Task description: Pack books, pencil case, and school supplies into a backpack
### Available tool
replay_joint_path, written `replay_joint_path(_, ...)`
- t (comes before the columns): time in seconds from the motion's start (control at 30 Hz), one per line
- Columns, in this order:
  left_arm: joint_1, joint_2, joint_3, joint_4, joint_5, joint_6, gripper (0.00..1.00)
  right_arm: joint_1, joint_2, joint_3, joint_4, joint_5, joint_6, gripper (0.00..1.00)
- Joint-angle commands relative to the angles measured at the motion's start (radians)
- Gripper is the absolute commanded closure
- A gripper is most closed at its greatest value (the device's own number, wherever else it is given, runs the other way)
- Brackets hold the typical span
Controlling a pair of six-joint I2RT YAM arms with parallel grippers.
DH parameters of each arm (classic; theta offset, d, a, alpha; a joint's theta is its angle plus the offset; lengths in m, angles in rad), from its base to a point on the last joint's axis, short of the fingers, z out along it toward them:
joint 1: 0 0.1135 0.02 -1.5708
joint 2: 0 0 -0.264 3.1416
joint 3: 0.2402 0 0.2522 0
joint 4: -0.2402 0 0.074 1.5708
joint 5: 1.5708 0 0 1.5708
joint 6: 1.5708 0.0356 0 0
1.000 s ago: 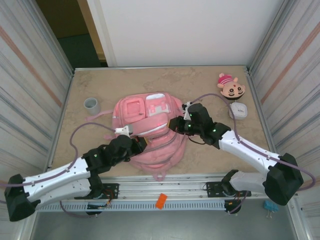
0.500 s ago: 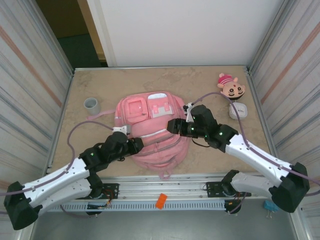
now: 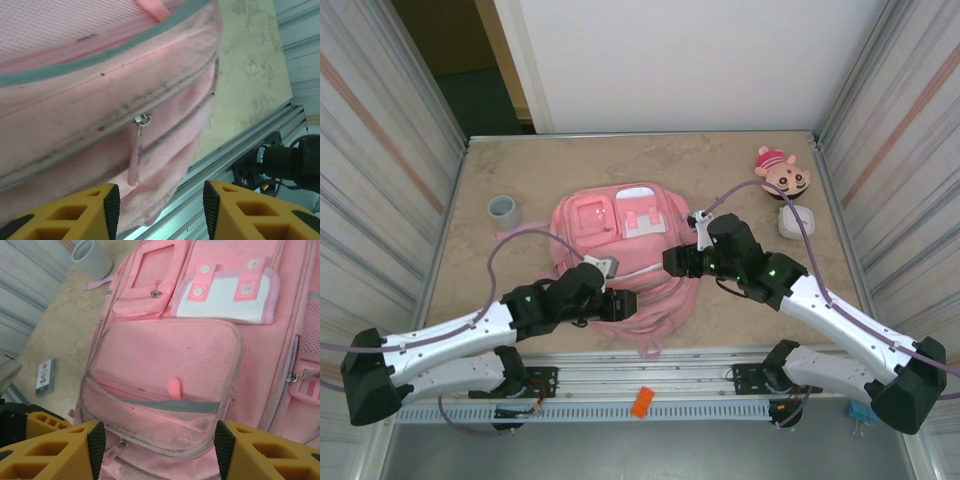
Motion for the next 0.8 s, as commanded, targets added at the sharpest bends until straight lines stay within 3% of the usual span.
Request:
replay_joint_path(0.0,-0.017,0.022,0.037,-0.114,-0.053,0.013,0.51,0.004,-0.008,-0.003,0.009,0.013,-0.056,0.4)
replay_joint_path(0.77,0.032,0.27,0.158,-0.141,-0.008,0.09,0.57,0.012,-0.048,-0.021,0.082,-0.046,-0.072,0.4)
